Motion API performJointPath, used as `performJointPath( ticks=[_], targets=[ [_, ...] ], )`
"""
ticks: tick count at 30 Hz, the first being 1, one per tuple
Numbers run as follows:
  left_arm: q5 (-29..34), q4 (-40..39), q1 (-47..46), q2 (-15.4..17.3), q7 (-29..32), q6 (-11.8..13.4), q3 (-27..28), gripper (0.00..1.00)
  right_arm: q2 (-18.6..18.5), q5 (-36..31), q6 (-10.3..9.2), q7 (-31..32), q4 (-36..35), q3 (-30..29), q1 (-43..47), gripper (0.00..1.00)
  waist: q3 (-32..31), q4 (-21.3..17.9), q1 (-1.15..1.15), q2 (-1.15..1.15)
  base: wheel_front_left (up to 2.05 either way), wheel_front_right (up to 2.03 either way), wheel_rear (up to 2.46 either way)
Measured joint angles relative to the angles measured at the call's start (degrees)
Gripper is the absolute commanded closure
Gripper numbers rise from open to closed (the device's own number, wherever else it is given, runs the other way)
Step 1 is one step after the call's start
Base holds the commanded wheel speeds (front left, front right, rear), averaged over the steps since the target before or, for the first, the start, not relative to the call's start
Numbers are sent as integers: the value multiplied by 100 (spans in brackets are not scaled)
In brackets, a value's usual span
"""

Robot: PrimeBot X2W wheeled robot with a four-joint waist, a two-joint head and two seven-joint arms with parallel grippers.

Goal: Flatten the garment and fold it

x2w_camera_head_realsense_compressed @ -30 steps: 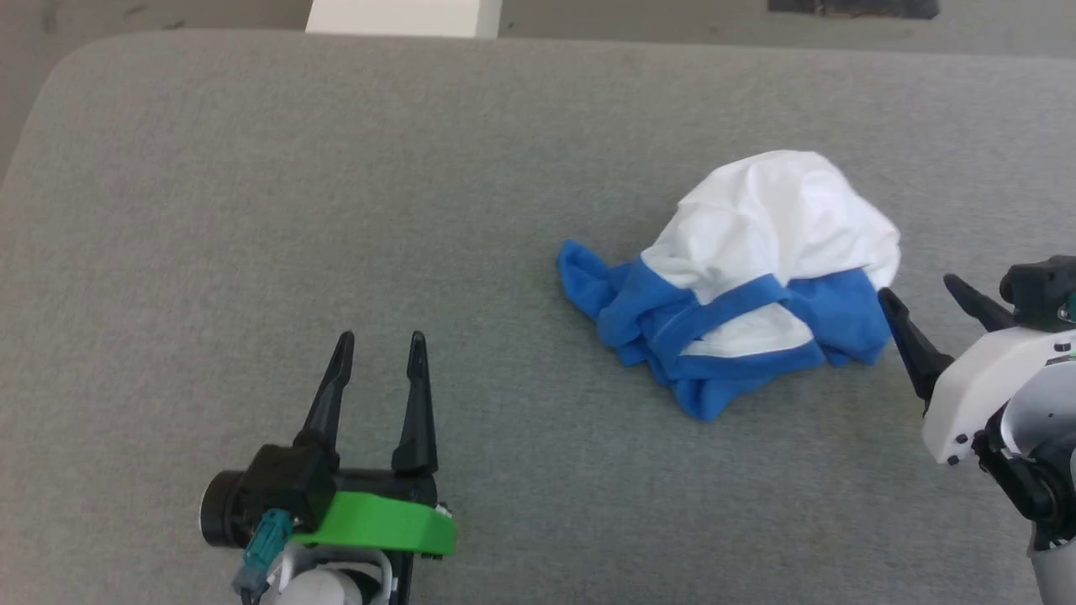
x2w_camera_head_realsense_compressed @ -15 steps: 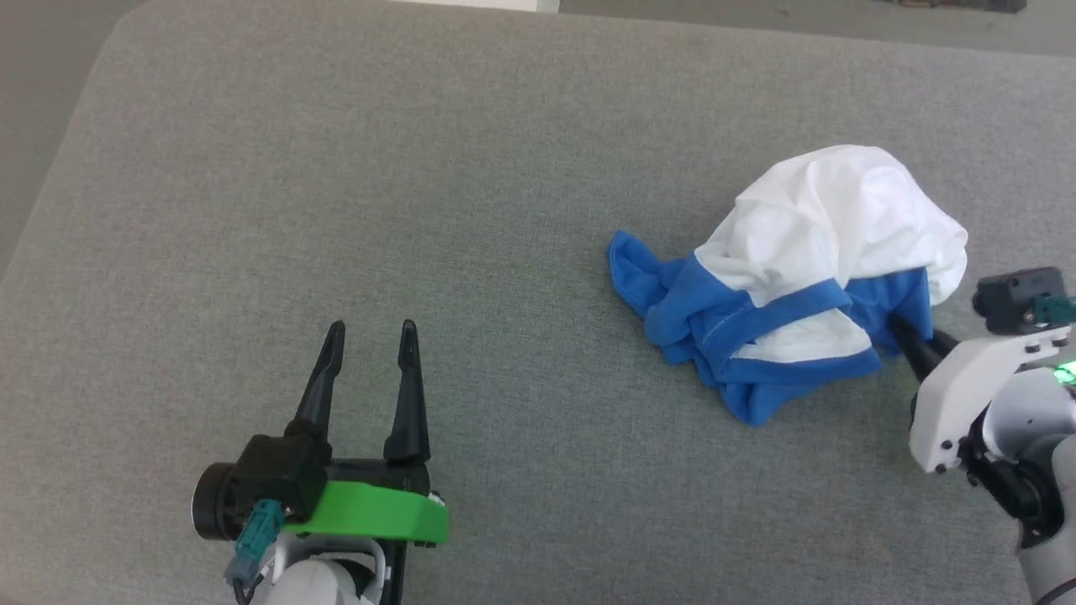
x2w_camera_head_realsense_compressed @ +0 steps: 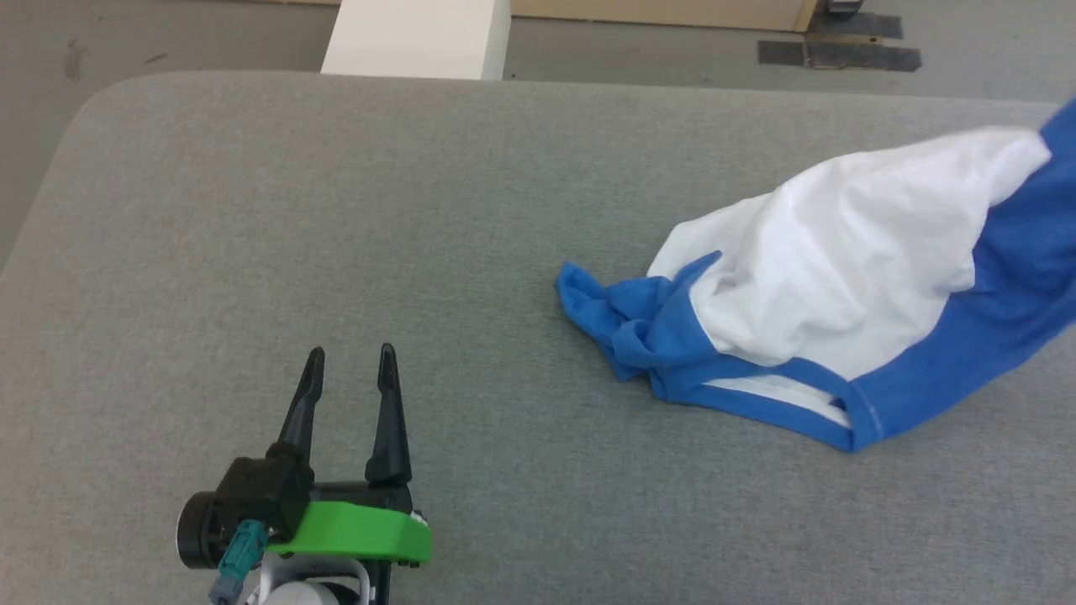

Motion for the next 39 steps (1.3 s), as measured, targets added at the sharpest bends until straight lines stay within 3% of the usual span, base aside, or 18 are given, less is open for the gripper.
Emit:
performJointPath(
  ticks=[6,11,12,13,17,23,30,32,38,39],
  targets=[
    [12,41,44,-2,0,-85,31,0,287,-285,0,125,539,-784,1311,100,-25,-118,0,0,0,0,0],
    [52,126,65,-3,0,-130,63,0,673,-390,0,51,872,-939,1841,100,-2,-190,0,0,0,0,0],
    [52,132,65,-3,0,-132,62,0,698,-424,1,-20,892,-943,1846,90,-3,-205,0,0,0,0,0],
    [52,143,65,-4,0,-134,62,0,715,-474,1,-145,894,-946,1843,0,-6,-225,0,0,0,0,0],
    [52,176,58,-4,0,-141,41,0,736,-616,0,-592,812,-869,1648,0,-30,-281,0,0,0,0,0],
    [47,185,50,-7,0,-141,-29,0,668,-258,0,-878,91,-59,1141,0,-39,-250,0,0,0,0,0],
    [-8,144,25,-10,0,-131,-107,0,487,560,0,263,-478,1480,1260,0,80,-84,0,0,0,0,0],
    [-13,130,-12,-10,0,-123,-154,0,204,810,0,914,-477,2098,1540,0,178,75,0,0,0,0,0],
    [-64,115,-44,-10,0,-74,-233,0,-158,809,0,1202,-312,2475,1685,0,343,327,0,0,0,0,0],
    [-69,115,-45,-10,0,-67,-243,0,-204,808,0,1215,-272,2525,1686,13,369,369,0,0,0,0,0]
  ],
)
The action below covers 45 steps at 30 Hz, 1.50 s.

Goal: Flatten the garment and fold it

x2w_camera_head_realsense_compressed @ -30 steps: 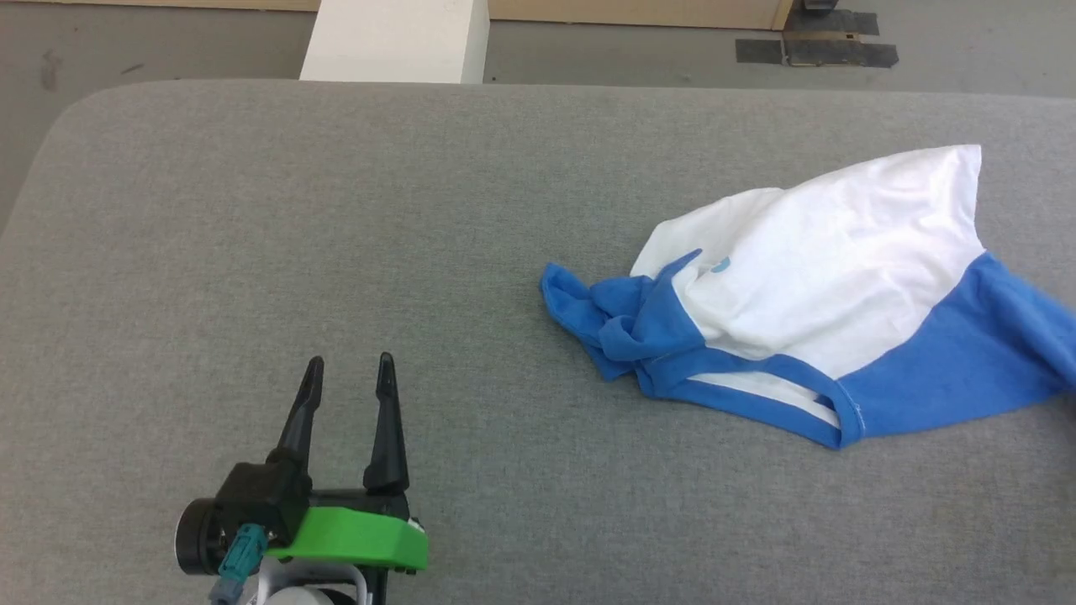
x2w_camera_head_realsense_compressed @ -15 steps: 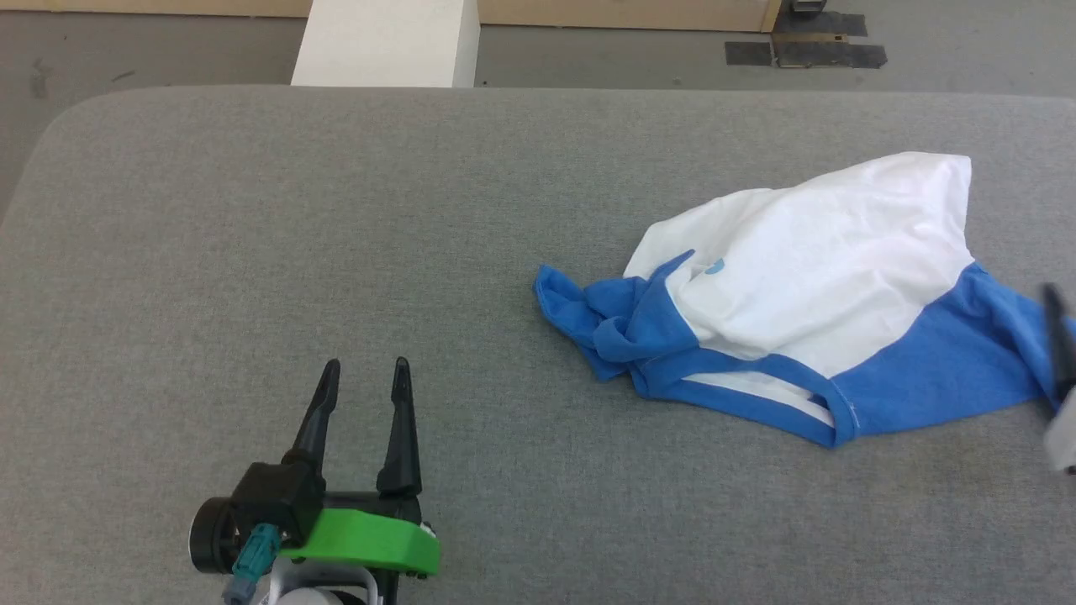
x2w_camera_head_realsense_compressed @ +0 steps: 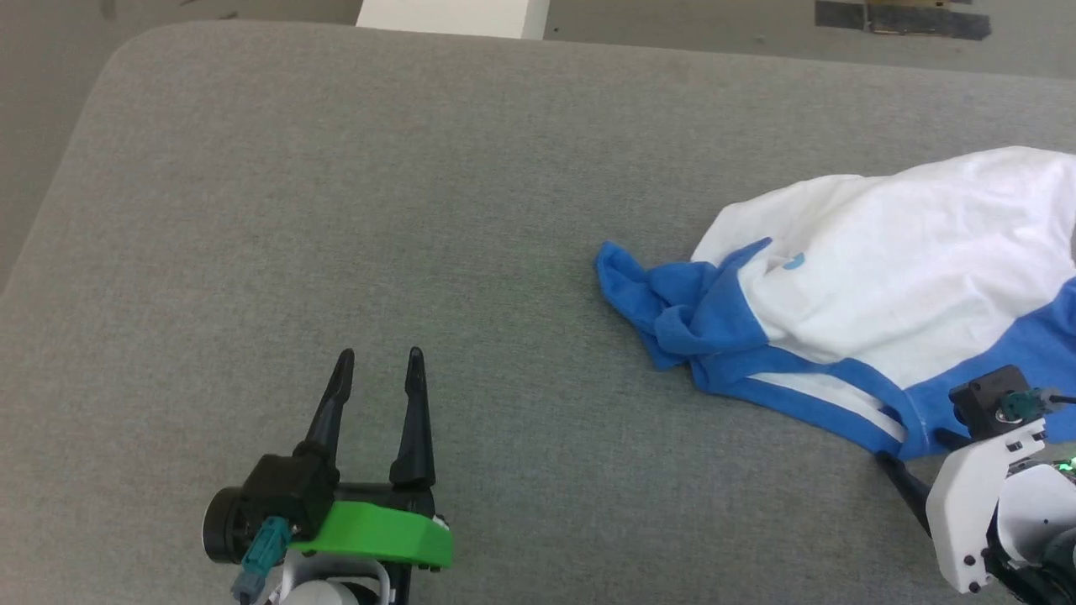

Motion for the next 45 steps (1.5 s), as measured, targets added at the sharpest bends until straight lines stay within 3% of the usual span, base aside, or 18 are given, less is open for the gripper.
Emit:
performJointPath(
  ticks=[1,2,9,18,25,26,27,28,34,36,40,41,42,45],
  targets=[
    [0,0,0,0,0,7,-3,0,-36,-11,0,2,13,27,-1,64,19,29,0,0,0,0,0],
    [-1,0,0,0,0,9,-3,0,-89,-55,0,-21,12,74,-5,100,41,62,0,0,0,0,0],
    [-8,57,1,0,0,32,-5,0,-212,168,-1,-38,-47,225,-93,100,-36,81,0,0,0,0,0],
    [-54,111,16,-1,0,-19,42,0,-989,994,0,928,-754,158,790,100,-351,-324,0,0,0,0,0],
    [-77,147,15,-2,0,-19,60,0,-910,1012,0,944,-881,-216,1473,100,-404,-654,0,0,0,0,0],
    [-77,158,14,-2,0,-19,63,0,-831,961,0,842,-882,-233,1482,72,-398,-688,0,0,0,0,0],
    [-77,166,12,-2,0,-19,60,0,-758,916,0,739,-892,-249,1479,60,-392,-711,0,0,0,0,0],
    [-77,181,13,-3,0,-19,66,0,-613,835,0,573,-888,-326,1466,0,-385,-746,0,0,0,0,0],
    [-47,194,14,-3,0,-25,152,0,75,628,0,-506,-1085,-901,1023,0,-427,-855,0,0,0,0,0],
    [-30,163,15,-3,0,-43,199,0,480,545,1,-932,-1172,-1378,916,0,-450,-867,0,0,0,0,0],
    [40,-14,27,-3,-1,-64,282,0,1492,-314,0,-2226,-1485,-2462,765,0,-459,-873,0,0,0,0,0],
    [70,-69,41,-3,0,-65,301,0,1820,-545,0,-2620,-1570,-2718,723,0,-455,-875,0,0,0,0,0],
    [154,-204,83,-2,0,-68,325,0,2482,-985,0,-3454,-1629,-3078,682,0,-441,-898,0,0,0,0,0],
    [353,-281,102,4,0,-73,310,0,2609,-1212,0,-3949,-1529,-3166,684,0,-414,-946,0,0,0,0,0]
  ],
)
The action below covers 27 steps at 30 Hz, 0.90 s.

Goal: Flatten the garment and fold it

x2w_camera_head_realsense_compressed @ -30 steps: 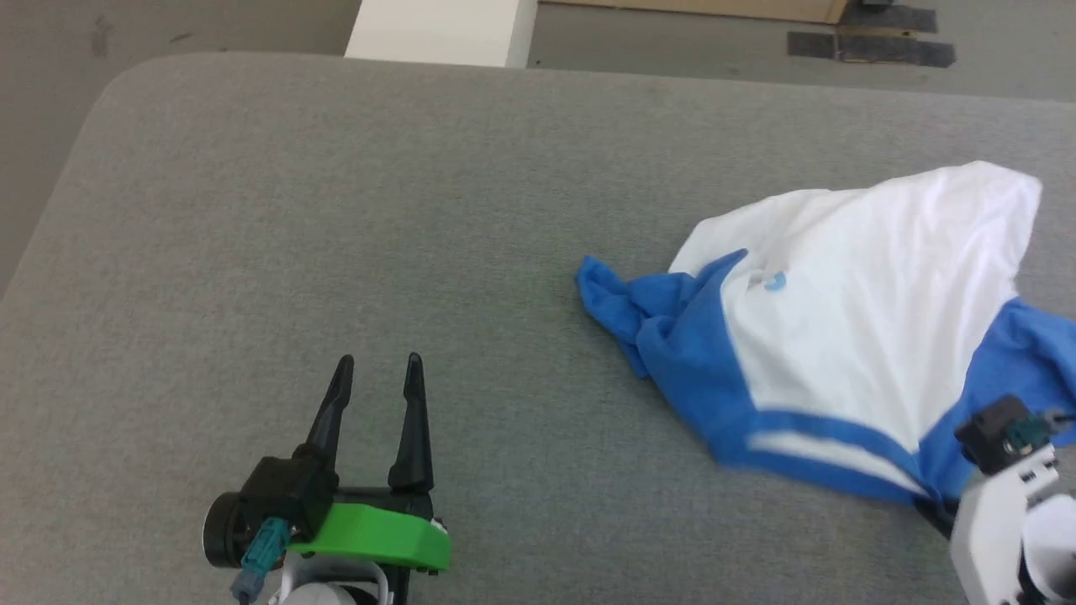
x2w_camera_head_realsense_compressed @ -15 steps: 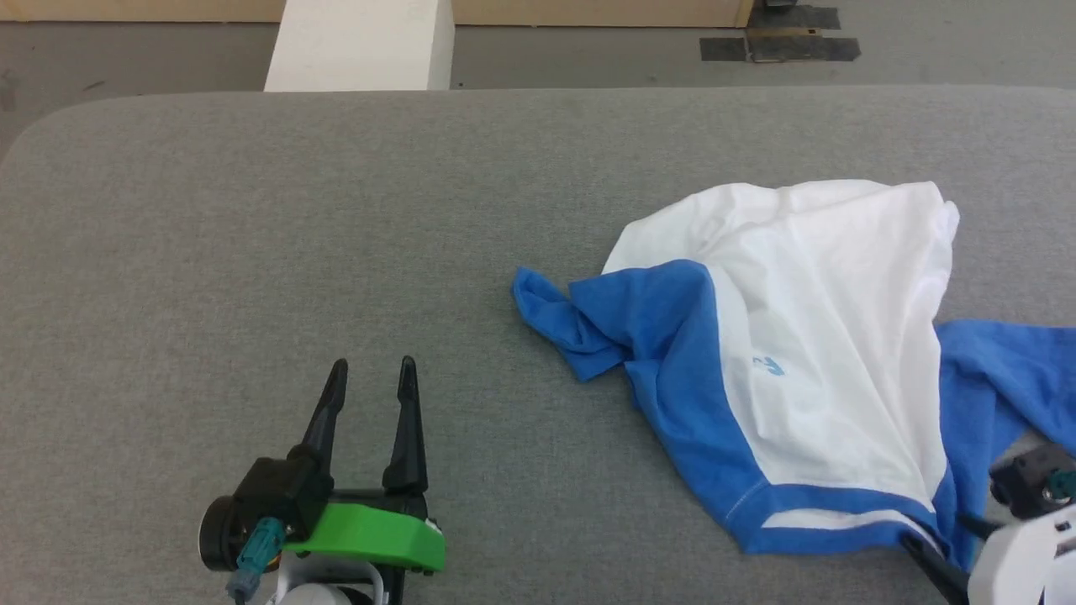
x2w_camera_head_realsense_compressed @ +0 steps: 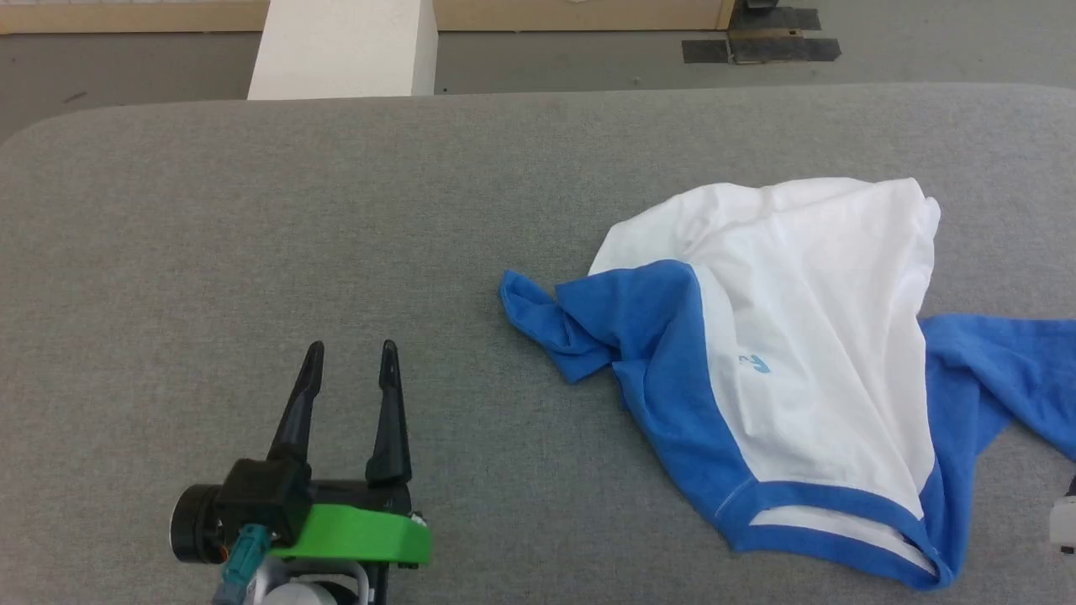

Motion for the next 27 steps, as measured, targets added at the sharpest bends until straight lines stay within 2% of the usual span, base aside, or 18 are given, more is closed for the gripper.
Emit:
performJointPath(
  ticks=[2,5,9,13,17,23,24,25,26,27],
  targets=[
    [127,-3,-123,8,9,-62,-162,0,30,-1,0,-208,259,78,1,0,86,-55,0,0,0,0,0],
    [300,107,-563,75,348,-252,-420,0,32,3,0,-286,356,67,-10,0,171,-78,0,0,0,0,0],
    [490,519,-1366,138,1204,-638,-910,0,32,2,0,-316,402,60,-127,0,307,-83,0,0,0,0,0],
    [480,1183,-2100,135,2206,-878,-1381,0,31,-3,0,-339,433,151,-285,0,463,-86,0,0,0,0,0],
    [472,1829,-2654,211,3025,-975,-1741,0,33,7,0,-348,498,280,-380,0,622,-136,0,0,0,0,0],
    [488,2631,-3118,458,3489,-1009,-2227,0,34,78,0,-354,649,443,-420,0,811,-314,0,0,0,0,0],
    [476,2709,-3159,486,3533,-1010,-2284,22,34,92,0,-355,664,455,-425,0,829,-344,0,0,0,0,0],
    [452,2760,-3217,527,3566,-1011,-2354,81,35,100,0,-355,675,458,-432,0,849,-380,0,0,0,0,0],
    [397,2796,-3275,554,3561,-1011,-2388,100,34,100,0,-356,686,458,-435,0,867,-411,0,0,0,0,0],
    [343,2826,-3308,566,3546,-1012,-2412,100,34,100,0,-357,695,456,-435,0,879,-433,0,0,0,0,0]
  ],
)
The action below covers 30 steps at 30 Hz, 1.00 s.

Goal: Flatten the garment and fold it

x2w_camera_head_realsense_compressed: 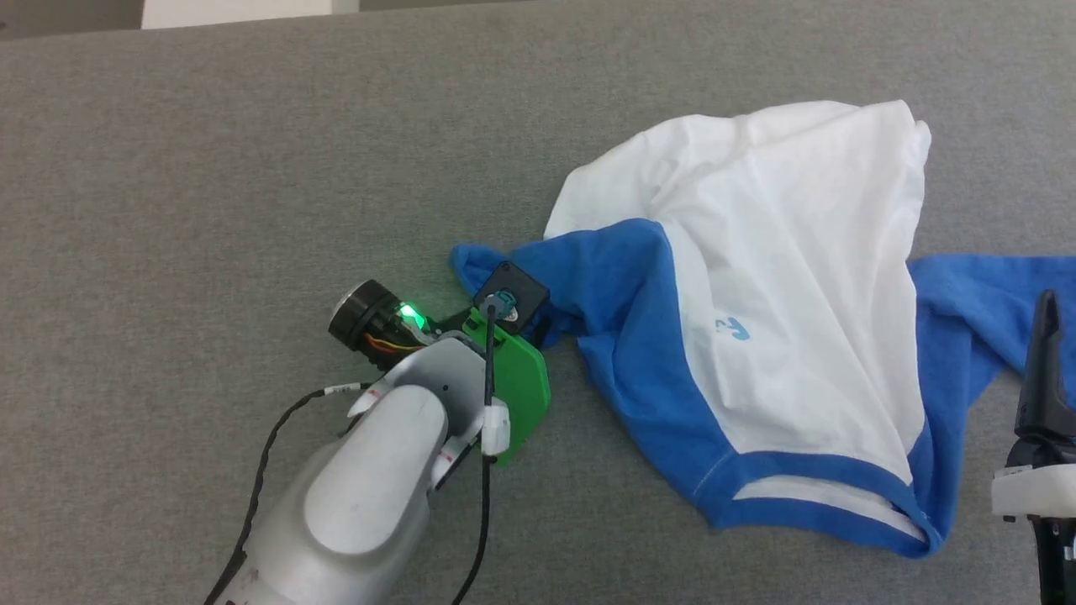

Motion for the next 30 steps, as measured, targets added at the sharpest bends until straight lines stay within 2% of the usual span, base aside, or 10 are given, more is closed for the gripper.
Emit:
performJointPath(
  ticks=[5,9,10,14,18,23,25,28,29,30],
  targets=[
    [-411,-12,-7,14,-202,0,27,100,0,-3,0,0,48,-48,3,0,-43,-9,0,0,0,0,0],
    [-1138,-435,437,65,-377,13,588,100,0,-2,0,22,63,-42,41,0,-220,47,0,0,0,0,0],
    [-1596,-1096,922,342,-355,130,1091,100,0,-3,0,82,57,-75,125,0,-416,123,0,0,0,0,0],
    [-1906,-2223,1552,1045,-79,482,1881,100,0,-2,0,169,14,-119,240,0,-672,272,0,0,0,0,0],
    [-2190,-3101,2407,1495,148,896,2627,100,1,2,0,226,-34,-126,318,0,-822,469,0,0,0,0,0],
    [-2173,-3528,3520,1657,132,1477,3268,100,2,7,0,279,-76,-143,341,0,-900,654,0,0,0,0,0],
    [-1919,-3516,3953,1741,11,1719,3457,100,2,7,0,310,-91,-176,359,0,-886,701,0,0,0,0,0],
    [-1874,-3430,4269,1726,-231,1802,3582,100,2,2,0,359,-120,-214,365,0,-826,738,0,0,0,0,0],
    [-1971,-3439,4268,1605,-316,1797,3561,82,3,2,0,360,-125,-224,366,0,-813,753,0,0,0,0,0],
    [-2071,-3443,4257,1468,-409,1771,3501,34,1,-3,0,366,-132,-227,366,0,-797,772,0,0,0,0,0]
  ],
)
